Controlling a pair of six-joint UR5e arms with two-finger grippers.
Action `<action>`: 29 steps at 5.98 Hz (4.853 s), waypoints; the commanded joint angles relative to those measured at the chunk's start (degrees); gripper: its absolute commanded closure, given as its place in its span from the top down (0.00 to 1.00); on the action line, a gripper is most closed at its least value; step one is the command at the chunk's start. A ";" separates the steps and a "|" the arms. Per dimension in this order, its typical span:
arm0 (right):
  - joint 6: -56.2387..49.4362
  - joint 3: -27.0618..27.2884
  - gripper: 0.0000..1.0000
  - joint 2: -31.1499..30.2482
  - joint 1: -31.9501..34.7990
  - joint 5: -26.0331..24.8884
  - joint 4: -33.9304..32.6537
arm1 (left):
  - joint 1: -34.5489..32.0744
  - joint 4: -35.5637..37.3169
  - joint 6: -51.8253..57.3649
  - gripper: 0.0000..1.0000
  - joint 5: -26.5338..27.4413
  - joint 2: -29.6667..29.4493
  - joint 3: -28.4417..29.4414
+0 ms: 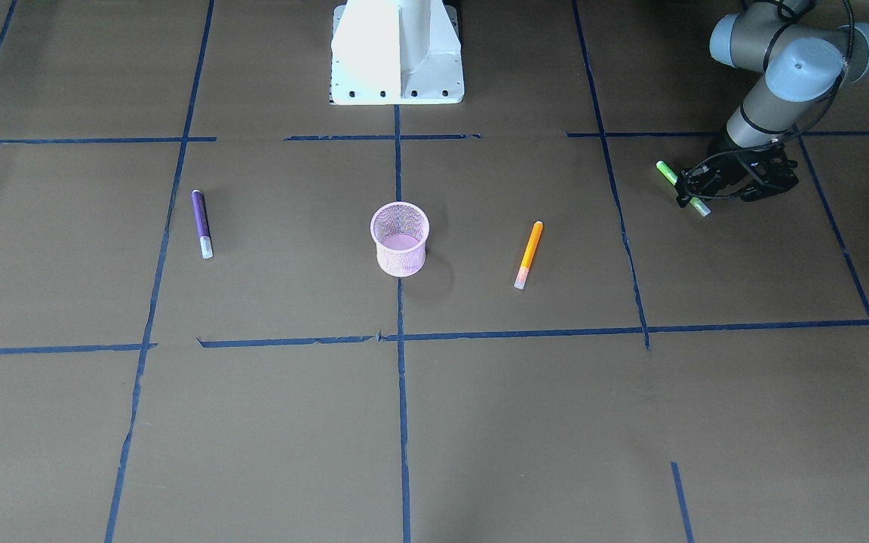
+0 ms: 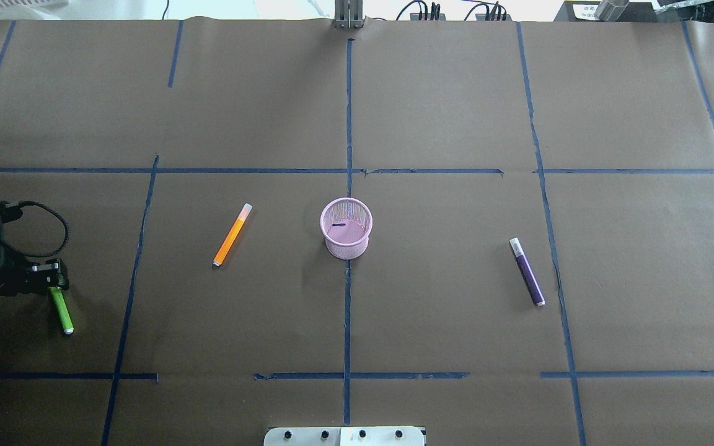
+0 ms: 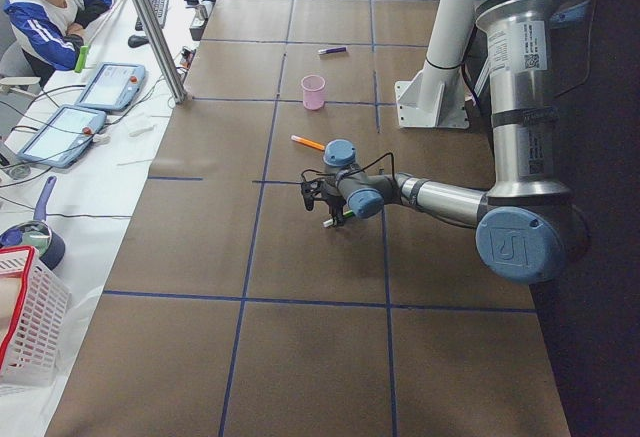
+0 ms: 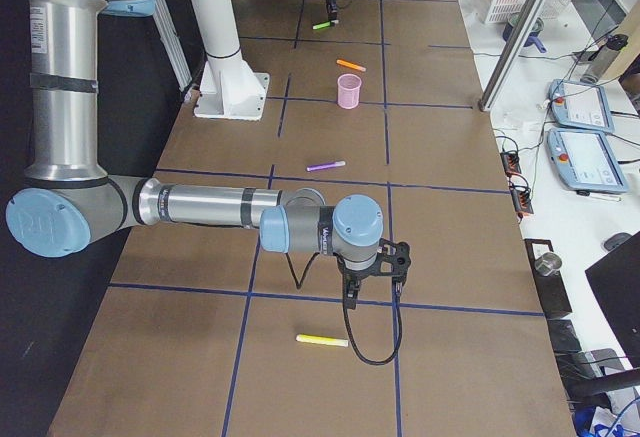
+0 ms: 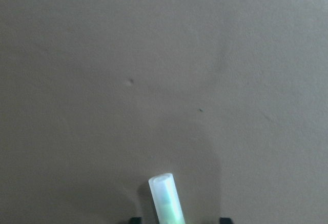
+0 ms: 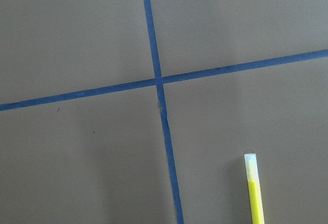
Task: Collect pens into pen holder
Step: 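Close the left gripper on the green highlighter and lift it upright, then carry the green highlighter with the left gripper over the lilac cup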
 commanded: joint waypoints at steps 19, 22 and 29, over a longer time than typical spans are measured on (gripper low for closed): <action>0.00 -0.36 1.00 0.00 0.00 -0.24 -0.09 | -1.45 0.97 4.90 0.02 -7.24 -2.41 1.38; 0.00 -0.28 1.00 0.00 0.00 -0.33 -0.09 | -1.80 1.41 12.82 0.02 -9.44 -5.55 -3.11; -0.09 -0.19 1.00 -0.79 0.00 -0.42 -0.09 | 4.26 -8.96 38.82 0.00 13.24 -37.28 -4.00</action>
